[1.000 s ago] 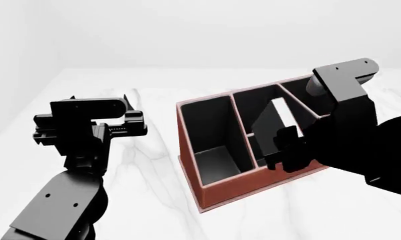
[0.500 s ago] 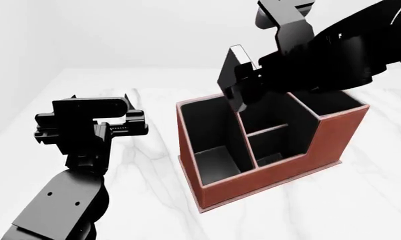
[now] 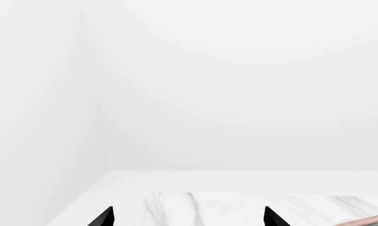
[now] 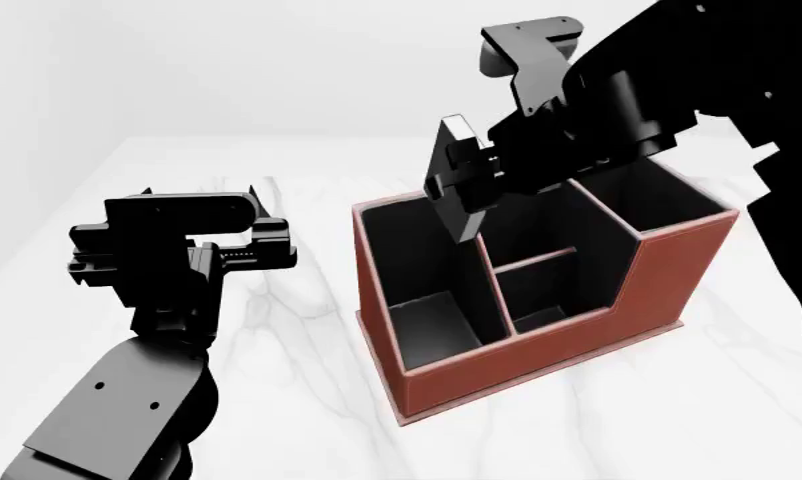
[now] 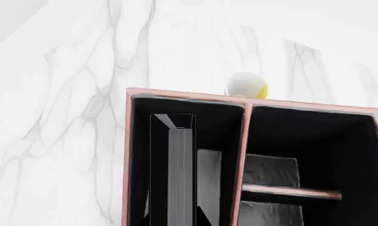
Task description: Pick up the book and place it in the left compartment of the caddy.
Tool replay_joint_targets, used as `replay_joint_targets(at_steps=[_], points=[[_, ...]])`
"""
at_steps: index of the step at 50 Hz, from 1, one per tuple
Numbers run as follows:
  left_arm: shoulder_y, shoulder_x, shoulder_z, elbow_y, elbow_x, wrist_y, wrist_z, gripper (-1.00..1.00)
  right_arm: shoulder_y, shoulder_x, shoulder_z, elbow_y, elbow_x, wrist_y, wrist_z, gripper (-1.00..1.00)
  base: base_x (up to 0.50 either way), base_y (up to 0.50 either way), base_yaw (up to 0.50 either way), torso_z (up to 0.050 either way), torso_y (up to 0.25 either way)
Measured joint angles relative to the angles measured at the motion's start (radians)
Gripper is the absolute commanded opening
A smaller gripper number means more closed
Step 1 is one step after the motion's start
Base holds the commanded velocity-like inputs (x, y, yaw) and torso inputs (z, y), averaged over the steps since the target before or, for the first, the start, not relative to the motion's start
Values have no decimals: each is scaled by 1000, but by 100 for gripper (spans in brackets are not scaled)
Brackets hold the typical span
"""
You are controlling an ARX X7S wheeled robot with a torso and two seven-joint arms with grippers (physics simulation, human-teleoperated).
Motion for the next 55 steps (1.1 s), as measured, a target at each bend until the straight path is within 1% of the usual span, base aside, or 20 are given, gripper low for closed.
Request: replay_joint_targets(at_steps=[15, 23, 42, 55], points=[[3, -4, 1, -12, -3, 11, -3, 100, 7, -54, -41, 91, -35, 8, -70, -100, 0, 0, 0, 0, 1], [5, -4, 2, -16, -5, 16, -4, 100, -12, -106, -91, 167, -94, -21, -154, -100, 0, 0, 0, 0, 1], [6, -9, 1, -17, -13, 19, -10, 100, -89, -257, -233, 417, -247, -128, -414, -100, 0, 0, 0, 0, 1], [5, -12, 1, -18, -18, 19, -14, 100, -127, -303, -294, 505, -268, -184, -490, -100, 0, 0, 0, 0, 1]])
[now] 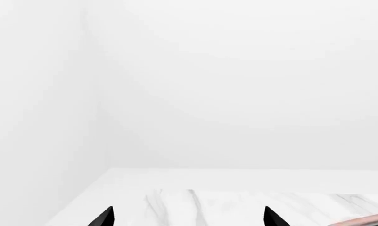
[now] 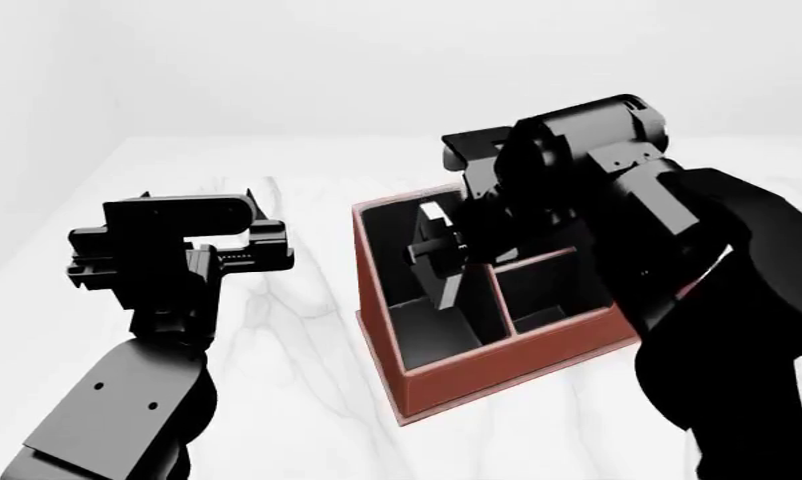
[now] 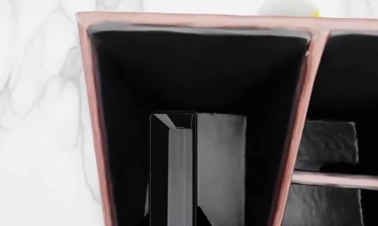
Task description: Pick up the book and place it in the left compartment of the caddy.
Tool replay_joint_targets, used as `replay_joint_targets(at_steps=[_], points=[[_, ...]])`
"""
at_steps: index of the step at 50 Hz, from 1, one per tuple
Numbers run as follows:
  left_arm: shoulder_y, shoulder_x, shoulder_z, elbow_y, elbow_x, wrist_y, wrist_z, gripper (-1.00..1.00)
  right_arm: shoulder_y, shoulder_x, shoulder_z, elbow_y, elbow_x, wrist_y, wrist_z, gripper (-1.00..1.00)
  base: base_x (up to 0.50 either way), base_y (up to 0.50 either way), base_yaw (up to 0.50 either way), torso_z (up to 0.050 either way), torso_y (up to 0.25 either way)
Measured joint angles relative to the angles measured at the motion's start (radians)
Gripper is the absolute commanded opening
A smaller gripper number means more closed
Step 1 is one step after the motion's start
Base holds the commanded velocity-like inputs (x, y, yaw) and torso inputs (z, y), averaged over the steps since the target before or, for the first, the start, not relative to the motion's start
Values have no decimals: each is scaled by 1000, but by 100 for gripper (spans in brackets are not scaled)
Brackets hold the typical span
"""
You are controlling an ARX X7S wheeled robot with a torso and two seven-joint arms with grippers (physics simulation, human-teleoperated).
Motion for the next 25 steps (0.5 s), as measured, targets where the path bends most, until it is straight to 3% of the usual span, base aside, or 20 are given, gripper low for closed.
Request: replay_joint_targets(at_steps=[25], points=[[7, -6, 3, -13, -4, 17, -3, 100, -65, -16, -108, 30, 75, -50, -6, -100, 0, 0, 0, 1, 1]])
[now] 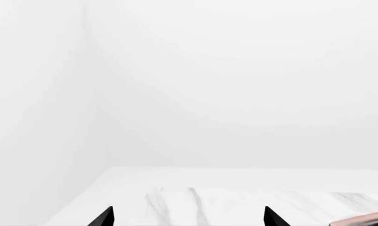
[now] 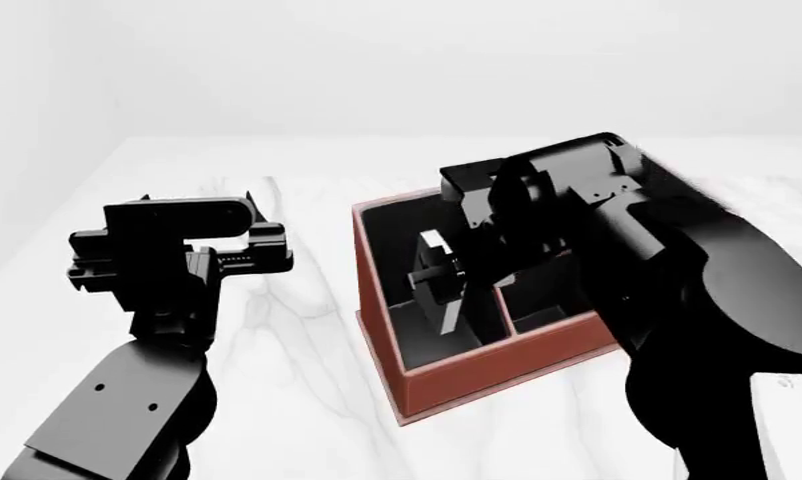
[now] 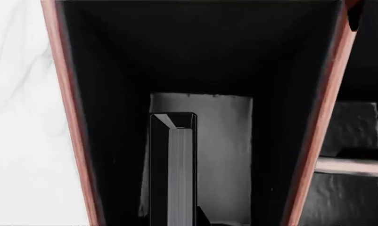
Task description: Pick up the book and place it in the left compartment of the caddy.
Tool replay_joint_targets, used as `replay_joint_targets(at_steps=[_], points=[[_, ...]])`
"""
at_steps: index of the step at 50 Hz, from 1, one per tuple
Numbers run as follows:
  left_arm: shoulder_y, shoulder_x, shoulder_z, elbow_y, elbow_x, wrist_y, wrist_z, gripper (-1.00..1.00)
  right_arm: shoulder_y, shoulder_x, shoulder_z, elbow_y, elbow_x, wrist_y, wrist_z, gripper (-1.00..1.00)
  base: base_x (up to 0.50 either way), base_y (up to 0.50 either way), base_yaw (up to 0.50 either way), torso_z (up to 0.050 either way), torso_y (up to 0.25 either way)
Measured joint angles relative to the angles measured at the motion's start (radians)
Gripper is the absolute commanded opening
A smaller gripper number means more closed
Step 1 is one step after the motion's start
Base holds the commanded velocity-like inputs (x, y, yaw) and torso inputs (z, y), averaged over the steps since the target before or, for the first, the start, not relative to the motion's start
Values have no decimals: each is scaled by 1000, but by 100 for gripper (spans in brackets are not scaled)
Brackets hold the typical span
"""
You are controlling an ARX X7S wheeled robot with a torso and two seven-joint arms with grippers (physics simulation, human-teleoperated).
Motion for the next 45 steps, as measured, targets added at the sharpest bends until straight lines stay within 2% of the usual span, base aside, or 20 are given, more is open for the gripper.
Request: replay_joint_targets(at_steps=[45], points=[[5, -12, 2, -10, -12, 17, -8, 100, -67, -2, -58, 1, 57, -68, 41, -100, 0, 0, 0, 0, 1]])
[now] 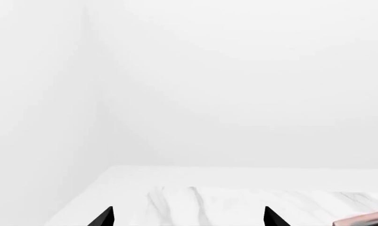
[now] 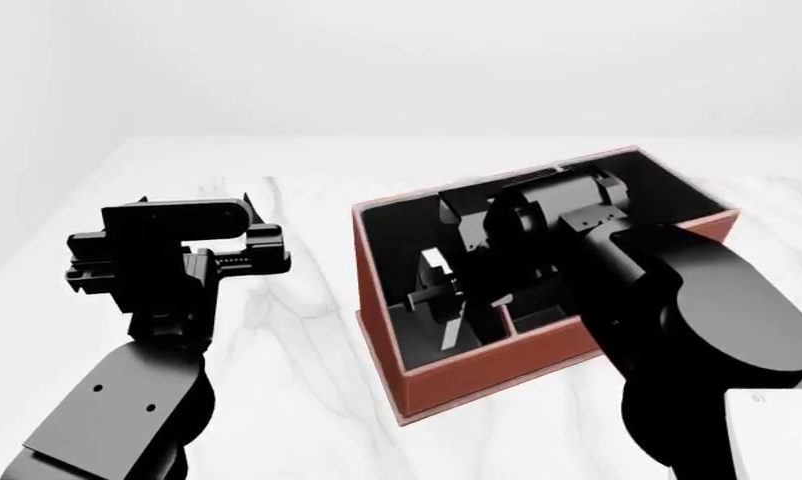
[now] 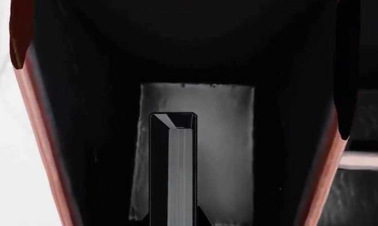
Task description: Pick up the book and place it in the left compartment of the caddy.
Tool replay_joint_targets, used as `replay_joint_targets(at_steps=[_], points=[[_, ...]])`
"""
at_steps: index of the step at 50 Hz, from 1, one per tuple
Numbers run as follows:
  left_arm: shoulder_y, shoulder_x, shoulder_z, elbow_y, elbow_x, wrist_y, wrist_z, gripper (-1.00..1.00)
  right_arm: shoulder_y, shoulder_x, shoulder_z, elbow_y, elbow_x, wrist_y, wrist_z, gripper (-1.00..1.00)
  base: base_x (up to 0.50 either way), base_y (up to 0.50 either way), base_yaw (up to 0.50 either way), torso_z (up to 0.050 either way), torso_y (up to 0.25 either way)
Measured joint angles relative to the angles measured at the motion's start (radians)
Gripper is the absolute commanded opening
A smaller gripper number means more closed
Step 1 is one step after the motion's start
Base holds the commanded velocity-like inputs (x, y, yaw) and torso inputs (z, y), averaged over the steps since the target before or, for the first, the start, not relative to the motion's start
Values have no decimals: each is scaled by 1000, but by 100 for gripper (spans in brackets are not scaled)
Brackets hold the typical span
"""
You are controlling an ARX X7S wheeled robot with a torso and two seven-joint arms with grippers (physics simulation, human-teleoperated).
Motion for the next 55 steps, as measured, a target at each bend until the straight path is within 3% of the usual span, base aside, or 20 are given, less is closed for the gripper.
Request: replay_joint_targets(at_steps=[11, 12, 45, 55], points=[[3, -2, 1, -4, -2, 6, -2, 100, -10, 0, -5, -1, 6, -10, 1, -100, 0, 0, 0, 0, 1], [3, -2, 1, -5, -2, 6, -2, 100, -10, 0, -5, -1, 6, -11, 1, 100, 0, 0, 0, 0, 0], [1, -9, 4, -9, -13, 12, -8, 100, 66, 4, 24, -14, 0, 2, 9, 100, 0, 0, 0, 0, 0], [-1, -12, 4, -10, -15, 14, -10, 100, 203, 165, 145, -292, 148, 93, 264, 100, 0, 0, 0, 0, 0]])
